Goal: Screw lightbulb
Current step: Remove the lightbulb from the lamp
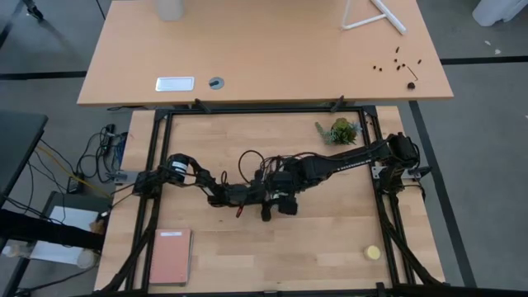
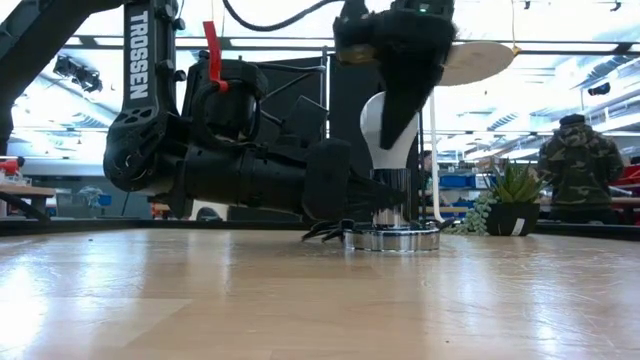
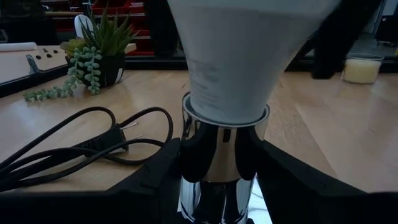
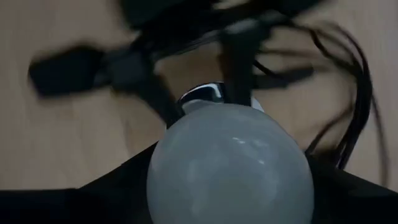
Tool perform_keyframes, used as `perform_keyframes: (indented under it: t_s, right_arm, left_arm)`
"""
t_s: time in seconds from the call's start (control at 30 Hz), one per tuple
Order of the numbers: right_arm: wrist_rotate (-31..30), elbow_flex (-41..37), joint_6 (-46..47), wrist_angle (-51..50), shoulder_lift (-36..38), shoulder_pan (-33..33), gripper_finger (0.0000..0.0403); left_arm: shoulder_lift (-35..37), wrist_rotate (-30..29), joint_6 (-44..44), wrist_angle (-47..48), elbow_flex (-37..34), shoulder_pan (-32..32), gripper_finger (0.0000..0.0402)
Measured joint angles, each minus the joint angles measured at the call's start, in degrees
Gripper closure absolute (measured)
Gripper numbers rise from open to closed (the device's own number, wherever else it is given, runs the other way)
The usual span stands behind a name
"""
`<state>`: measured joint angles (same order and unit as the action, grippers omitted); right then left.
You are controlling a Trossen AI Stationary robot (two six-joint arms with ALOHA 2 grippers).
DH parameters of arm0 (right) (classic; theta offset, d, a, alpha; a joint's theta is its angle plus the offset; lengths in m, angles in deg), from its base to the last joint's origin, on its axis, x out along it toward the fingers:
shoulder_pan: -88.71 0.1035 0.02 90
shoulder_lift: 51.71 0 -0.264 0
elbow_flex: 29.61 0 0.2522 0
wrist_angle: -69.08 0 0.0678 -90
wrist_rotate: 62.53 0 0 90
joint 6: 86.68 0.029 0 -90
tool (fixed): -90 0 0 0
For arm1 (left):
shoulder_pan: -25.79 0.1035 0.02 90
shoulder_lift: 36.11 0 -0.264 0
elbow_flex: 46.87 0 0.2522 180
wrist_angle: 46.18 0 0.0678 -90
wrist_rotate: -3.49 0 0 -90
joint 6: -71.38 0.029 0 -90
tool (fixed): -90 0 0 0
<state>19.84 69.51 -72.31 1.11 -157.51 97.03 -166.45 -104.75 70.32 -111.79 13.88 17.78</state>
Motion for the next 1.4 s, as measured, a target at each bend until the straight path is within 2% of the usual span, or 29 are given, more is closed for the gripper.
perform_keyframes:
  t_s: [0.4,0.5,0.57,0.67,0.8,0.97,1.13,1.4]
  right_arm:
    - [0.0,-0.1,-73.4,-0.3,0.0,-1.8,0.0128]
    - [-0.3,-0.1,-84.7,0.0,-0.1,-1.9,0.0128]
    - [-0.3,-0.1,-87.0,0.2,-0.1,-1.9,0.0128]
    - [-0.3,-0.1,-83.0,0.1,-0.1,-1.6,0.0126]
    - [-0.4,-0.1,-72.5,0.9,-0.1,-1.0,0.0111]
    - [-0.3,-0.1,-49.3,5.4,-0.1,-0.9,0.0064]
    - [-0.2,0.6,-32.8,6.2,0.0,-0.9,0.0010]
    - [-4.1,0.9,2.4,4.3,0.1,-1.1,0.0024]
  left_arm:
    - [0.0,0.5,0.6,-0.7,0.0,0.0,0.0219]
    - [0.0,0.5,0.6,-0.7,0.0,0.0,0.0219]
    - [0.0,0.5,0.6,-0.7,0.0,0.0,0.0219]
    - [0.0,0.5,0.6,-0.8,0.0,0.0,0.0219]
    - [0.0,0.7,0.6,-0.3,0.0,0.0,0.0219]
    - [0.0,0.7,0.6,-0.2,0.0,0.0,0.0219]
    - [0.0,1.0,0.6,0.2,0.1,0.0,0.0219]
    - [0.0,1.0,0.4,0.3,0.1,0.0,0.0219]
